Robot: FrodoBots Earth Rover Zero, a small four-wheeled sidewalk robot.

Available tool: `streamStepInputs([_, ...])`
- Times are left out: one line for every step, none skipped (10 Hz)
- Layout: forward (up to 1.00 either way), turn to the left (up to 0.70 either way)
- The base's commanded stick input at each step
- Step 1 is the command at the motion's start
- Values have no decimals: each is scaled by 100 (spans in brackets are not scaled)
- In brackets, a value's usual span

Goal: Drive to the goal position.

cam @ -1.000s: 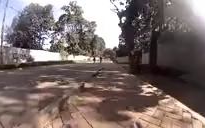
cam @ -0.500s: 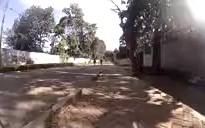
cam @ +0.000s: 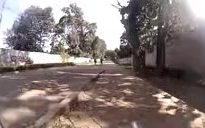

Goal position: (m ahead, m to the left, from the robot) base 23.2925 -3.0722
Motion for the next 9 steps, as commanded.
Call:
streamStepInputs([65, 0])
streamStepInputs([65, 0])
streamStepInputs([65, 0])
streamStepInputs([65, -11])
streamStepInputs([66, -33])
streamStepInputs([66, -33])
streamStepInputs([66, -33])
streamStepInputs([66, -33])
streamStepInputs([66, -33])
